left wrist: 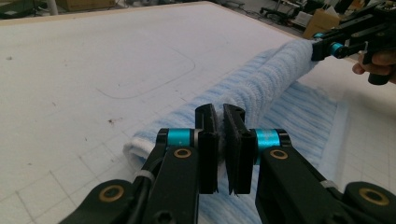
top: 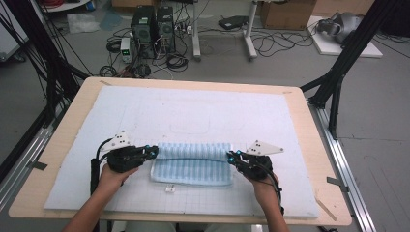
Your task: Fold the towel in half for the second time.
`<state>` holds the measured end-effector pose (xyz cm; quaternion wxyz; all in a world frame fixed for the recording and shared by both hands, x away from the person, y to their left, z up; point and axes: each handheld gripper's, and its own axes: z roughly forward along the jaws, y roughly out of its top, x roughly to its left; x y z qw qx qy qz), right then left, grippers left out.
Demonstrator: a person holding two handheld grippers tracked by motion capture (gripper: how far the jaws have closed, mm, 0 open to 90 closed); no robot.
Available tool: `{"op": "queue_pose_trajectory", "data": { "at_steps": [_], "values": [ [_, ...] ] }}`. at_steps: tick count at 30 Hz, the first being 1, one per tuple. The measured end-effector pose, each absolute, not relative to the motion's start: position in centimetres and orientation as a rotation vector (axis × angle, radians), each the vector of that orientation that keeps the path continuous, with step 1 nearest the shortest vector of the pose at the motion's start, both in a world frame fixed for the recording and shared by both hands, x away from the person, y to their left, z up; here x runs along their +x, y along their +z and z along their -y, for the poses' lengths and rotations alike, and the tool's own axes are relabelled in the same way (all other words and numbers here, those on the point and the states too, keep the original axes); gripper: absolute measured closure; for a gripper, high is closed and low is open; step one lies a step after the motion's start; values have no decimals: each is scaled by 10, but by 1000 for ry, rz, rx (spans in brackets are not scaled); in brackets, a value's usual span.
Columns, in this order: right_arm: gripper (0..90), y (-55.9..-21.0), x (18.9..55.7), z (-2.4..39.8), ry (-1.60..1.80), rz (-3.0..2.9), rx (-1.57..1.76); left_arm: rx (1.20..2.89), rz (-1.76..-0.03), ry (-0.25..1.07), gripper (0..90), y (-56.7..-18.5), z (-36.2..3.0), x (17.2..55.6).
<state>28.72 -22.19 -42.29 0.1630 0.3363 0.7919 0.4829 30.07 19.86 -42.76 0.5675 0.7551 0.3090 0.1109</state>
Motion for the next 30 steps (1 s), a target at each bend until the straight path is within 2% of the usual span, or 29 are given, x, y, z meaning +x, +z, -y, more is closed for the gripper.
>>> {"op": "queue_pose_trajectory", "data": {
  "at_steps": [8, 20, 22, 25, 27, 30],
  "values": [
    [832, -429, 266, 220, 1332, -2281, 934, 1817, -724, 250, 849, -435, -198, 284],
    [820, -434, 257, 220, 1303, -2325, 916, 1829, -745, 216, 847, -443, -201, 271],
    [786, -434, 256, 220, 1289, -2340, 923, 1804, -769, 192, 810, -440, -203, 271],
    [662, -425, 252, 222, 1301, -2295, 935, 1709, -815, 179, 628, -432, -208, 272],
    [595, -415, 250, 225, 1353, -2226, 949, 1666, -820, 207, 613, -425, -212, 272],
    [558, -409, 251, 227, 1391, -2163, 978, 1648, -829, 241, 596, -422, -212, 274]
  ]
}}
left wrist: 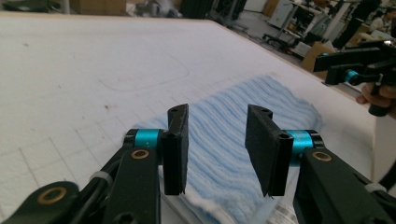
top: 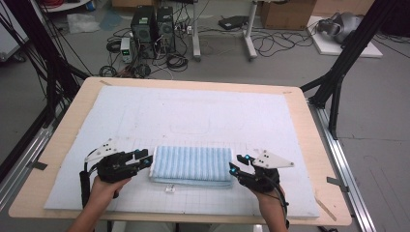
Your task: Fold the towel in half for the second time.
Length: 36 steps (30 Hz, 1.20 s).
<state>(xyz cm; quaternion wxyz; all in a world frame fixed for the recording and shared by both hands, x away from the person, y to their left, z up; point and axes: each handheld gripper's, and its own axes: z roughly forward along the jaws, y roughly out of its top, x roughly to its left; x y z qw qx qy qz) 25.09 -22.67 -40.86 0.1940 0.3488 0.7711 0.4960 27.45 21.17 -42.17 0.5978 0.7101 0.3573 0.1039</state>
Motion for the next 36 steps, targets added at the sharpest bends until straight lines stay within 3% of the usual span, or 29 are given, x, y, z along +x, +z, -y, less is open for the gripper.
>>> {"op": "queue_pose_trajectory", "data": {
  "at_steps": [10, 19, 36],
  "values": [
    [521, -433, 278, 196, 1246, -2241, 1092, 1841, -865, 191, 599, -444, -180, 287],
    [555, -442, 270, 183, 1093, -2395, 1021, 1998, -850, 230, 703, -447, -175, 279],
    [548, -444, 250, 189, 1090, -2424, 961, 2025, -828, 213, 719, -449, -182, 267]
  ]
}}
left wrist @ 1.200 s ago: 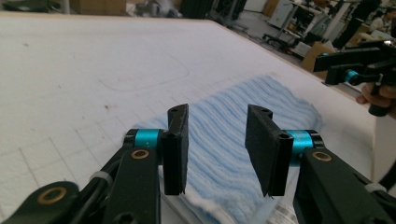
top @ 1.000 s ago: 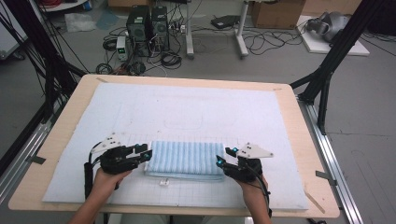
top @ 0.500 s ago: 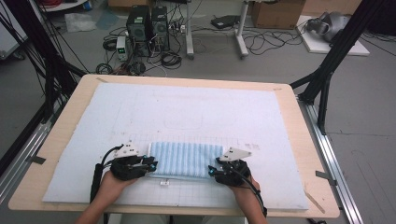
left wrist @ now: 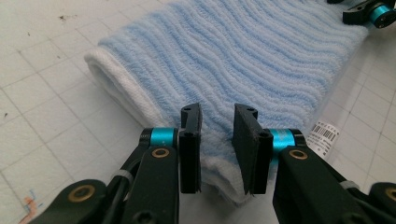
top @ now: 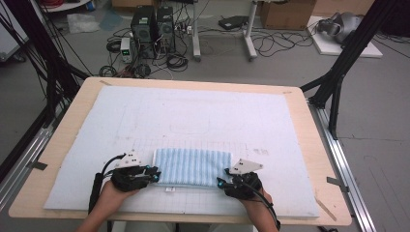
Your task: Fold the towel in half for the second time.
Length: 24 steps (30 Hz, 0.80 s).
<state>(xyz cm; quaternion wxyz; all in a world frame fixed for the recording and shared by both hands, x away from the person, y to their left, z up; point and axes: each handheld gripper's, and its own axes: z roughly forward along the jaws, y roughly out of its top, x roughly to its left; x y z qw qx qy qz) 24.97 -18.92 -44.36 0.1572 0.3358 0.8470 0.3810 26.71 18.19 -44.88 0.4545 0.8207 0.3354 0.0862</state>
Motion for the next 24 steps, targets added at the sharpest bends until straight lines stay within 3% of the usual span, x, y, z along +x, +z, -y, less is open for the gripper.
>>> {"op": "queue_pose_trajectory", "data": {
  "at_steps": [3, 5, 13, 19, 24],
  "values": [
    [534, -443, 248, 192, 1104, -2431, 963, 2020, -834, 203, 718, -448, -183, 268],
    [479, -441, 248, 196, 1132, -2430, 969, 1996, -841, 193, 700, -447, -186, 270],
    [315, -429, 248, 222, 1231, -2278, 1018, 1750, -930, 308, 413, -439, -216, 284],
    [194, -424, 259, 237, 1254, -2192, 1074, 1669, -928, 376, 210, -434, -227, 294],
    [115, -423, 273, 244, 1238, -2154, 1081, 1644, -898, 398, 196, -431, -234, 301]
  ]
}}
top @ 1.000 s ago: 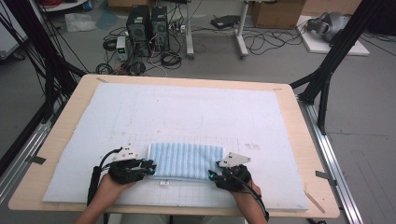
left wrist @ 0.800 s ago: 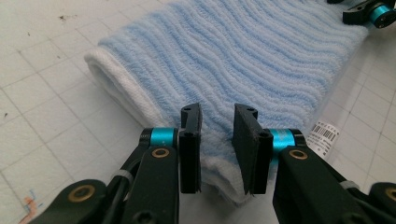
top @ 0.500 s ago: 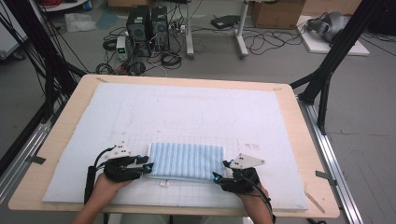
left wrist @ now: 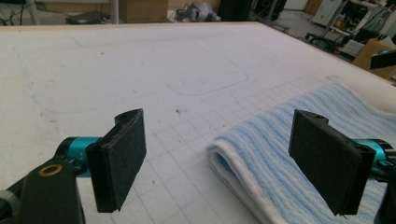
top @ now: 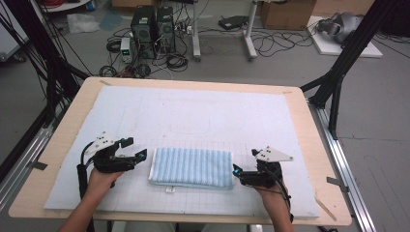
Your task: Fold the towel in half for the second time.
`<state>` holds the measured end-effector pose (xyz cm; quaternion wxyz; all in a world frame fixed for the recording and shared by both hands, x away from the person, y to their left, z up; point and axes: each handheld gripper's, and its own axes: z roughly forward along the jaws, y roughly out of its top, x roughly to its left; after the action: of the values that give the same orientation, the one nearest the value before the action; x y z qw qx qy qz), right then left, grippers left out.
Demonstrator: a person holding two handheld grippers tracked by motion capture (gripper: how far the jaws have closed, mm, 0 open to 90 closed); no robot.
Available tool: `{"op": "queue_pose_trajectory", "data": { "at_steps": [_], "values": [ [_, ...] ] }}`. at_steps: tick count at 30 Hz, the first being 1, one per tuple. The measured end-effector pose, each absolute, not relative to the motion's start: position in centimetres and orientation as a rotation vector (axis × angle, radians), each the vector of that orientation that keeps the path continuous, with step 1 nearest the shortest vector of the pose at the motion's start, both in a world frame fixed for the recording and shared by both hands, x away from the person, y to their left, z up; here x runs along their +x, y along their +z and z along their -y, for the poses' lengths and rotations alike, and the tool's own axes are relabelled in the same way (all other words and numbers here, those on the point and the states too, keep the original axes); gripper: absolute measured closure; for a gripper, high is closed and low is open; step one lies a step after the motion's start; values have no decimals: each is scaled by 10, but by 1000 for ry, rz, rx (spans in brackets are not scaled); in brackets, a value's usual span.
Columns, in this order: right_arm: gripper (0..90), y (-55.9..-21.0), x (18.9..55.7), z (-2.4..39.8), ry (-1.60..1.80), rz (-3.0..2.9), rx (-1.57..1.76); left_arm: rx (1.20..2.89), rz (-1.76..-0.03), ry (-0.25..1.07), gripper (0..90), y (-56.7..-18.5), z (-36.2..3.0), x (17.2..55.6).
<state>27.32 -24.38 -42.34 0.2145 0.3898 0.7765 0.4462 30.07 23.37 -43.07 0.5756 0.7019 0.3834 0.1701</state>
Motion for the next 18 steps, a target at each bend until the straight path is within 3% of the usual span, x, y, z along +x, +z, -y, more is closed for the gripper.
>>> {"op": "queue_pose_trajectory", "data": {
  "at_steps": [18],
  "values": [
    [112, -414, 274, 278, 1254, -1988, 1120, 1595, -894, 471, 206, -424, -246, 305]
  ]
}}
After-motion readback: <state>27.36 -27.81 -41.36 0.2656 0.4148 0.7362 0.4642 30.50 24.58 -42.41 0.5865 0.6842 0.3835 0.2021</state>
